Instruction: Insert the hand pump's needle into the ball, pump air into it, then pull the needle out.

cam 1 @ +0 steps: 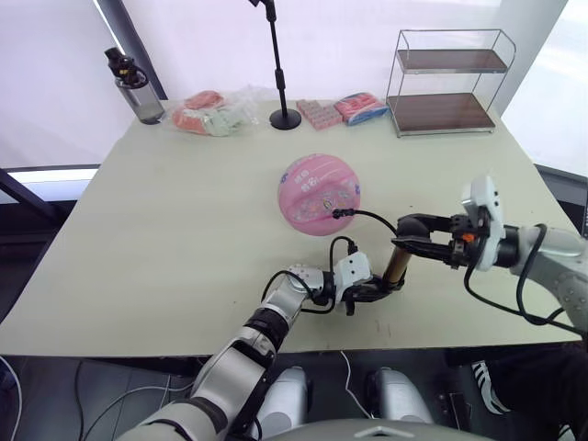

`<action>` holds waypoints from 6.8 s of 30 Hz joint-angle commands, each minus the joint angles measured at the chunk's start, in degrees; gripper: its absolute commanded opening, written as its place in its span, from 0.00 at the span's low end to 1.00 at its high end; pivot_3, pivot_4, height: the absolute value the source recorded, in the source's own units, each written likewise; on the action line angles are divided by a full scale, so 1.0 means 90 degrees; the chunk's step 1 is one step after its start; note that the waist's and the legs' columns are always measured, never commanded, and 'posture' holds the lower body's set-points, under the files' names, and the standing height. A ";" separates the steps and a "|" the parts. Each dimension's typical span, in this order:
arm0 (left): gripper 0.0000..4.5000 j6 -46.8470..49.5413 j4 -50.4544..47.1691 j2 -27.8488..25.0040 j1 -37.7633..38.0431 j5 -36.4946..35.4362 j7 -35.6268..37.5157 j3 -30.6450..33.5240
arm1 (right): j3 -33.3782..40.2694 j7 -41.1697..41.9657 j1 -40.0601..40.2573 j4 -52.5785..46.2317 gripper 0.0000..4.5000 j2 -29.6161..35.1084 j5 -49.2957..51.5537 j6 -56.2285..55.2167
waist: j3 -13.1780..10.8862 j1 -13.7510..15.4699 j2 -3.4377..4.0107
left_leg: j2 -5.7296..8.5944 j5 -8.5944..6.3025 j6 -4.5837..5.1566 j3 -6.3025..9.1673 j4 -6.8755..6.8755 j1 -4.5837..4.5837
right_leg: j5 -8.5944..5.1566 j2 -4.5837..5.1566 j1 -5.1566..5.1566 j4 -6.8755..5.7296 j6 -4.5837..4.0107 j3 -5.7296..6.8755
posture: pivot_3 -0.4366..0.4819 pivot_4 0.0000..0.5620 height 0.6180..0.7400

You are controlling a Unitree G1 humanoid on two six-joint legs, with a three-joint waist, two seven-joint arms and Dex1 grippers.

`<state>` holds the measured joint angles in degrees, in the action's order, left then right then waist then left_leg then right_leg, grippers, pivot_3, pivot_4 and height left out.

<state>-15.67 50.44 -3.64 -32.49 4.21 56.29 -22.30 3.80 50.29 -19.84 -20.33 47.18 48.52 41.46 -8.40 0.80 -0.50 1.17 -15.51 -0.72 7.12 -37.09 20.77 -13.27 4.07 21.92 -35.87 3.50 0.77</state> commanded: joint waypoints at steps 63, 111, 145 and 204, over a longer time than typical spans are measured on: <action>0.24 0.0389 0.0802 -0.0214 0.0399 0.0430 -0.0038 -0.0177 | 0.1507 -0.0183 -0.1048 -0.0160 0.42 0.0591 0.1380 0.0724 | -0.0037 0.0002 -0.0016 | 0.0005 -0.0001 0.0000 0.0013 0.0004 0.0007 | -0.0005 0.0008 0.0001 0.0006 0.0007 0.0010 | 0.48 0.27 0.93; 0.24 0.0318 0.0825 -0.0263 0.0386 0.0415 -0.0025 -0.0185 | 0.0518 0.0080 -0.0056 -0.0093 0.42 0.0083 0.0027 -0.0090 | -0.0020 0.0001 -0.0019 | -0.0003 -0.0002 -0.0001 0.0015 0.0030 -0.0007 | -0.0012 0.0004 0.0001 0.0007 0.0017 0.0015 | 0.48 0.27 0.93; 0.24 0.0335 0.0804 -0.0257 0.0412 0.0414 -0.0025 -0.0155 | 0.0269 -0.0097 0.0310 -0.0202 0.42 0.0453 0.0112 0.0338 | -0.0004 -0.0020 -0.0055 | -0.0001 -0.0002 -0.0002 0.0008 0.0031 -0.0007 | -0.0012 0.0009 0.0003 0.0009 0.0020 0.0012 | 0.48 0.27 0.93; 0.24 0.0276 0.0835 -0.0228 0.0462 0.0430 -0.0059 -0.0192 | 0.1154 -0.0001 -0.0692 -0.0271 0.42 0.0651 0.1023 0.0976 | -0.0033 -0.0005 -0.0020 | 0.0007 -0.0001 0.0000 0.0004 0.0036 0.0009 | -0.0012 0.0013 0.0020 0.0010 0.0021 0.0008 | 0.48 0.27 0.93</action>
<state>-17.14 50.45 -3.67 -32.03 3.74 56.47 -21.77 15.50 50.14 -27.78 -21.36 53.14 60.16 51.67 -8.69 0.76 -0.67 1.24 -15.51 -0.72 7.15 -36.76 20.84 -13.38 4.19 22.10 -35.77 3.70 0.84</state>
